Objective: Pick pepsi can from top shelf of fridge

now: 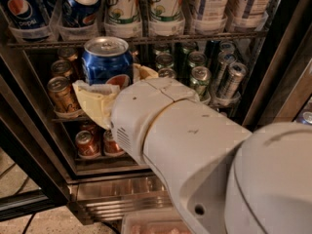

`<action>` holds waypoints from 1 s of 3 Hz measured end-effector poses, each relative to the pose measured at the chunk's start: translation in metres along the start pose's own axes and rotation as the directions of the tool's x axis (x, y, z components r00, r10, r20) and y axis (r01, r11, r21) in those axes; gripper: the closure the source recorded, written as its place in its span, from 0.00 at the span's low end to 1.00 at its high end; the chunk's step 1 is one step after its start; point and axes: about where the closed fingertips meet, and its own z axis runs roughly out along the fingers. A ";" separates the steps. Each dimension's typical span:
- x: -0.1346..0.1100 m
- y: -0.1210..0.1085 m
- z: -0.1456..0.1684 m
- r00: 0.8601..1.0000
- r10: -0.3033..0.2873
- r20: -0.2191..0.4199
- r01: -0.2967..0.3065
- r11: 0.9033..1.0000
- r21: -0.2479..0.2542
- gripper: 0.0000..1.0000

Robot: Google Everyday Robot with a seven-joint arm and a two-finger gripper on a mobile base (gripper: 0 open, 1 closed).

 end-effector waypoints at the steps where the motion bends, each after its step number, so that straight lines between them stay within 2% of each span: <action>1: -0.001 0.001 0.000 1.000 -0.002 0.002 0.002 1.000 -0.002 1.00; 2: 0.000 -0.037 0.010 0.997 0.078 0.004 -0.078 0.992 -0.102 1.00; 3: -0.009 -0.090 0.024 0.975 0.216 -0.041 -0.218 0.927 -0.305 1.00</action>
Offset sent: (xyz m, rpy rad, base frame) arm 0.0777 -0.0825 0.0070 0.1700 0.1408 0.1734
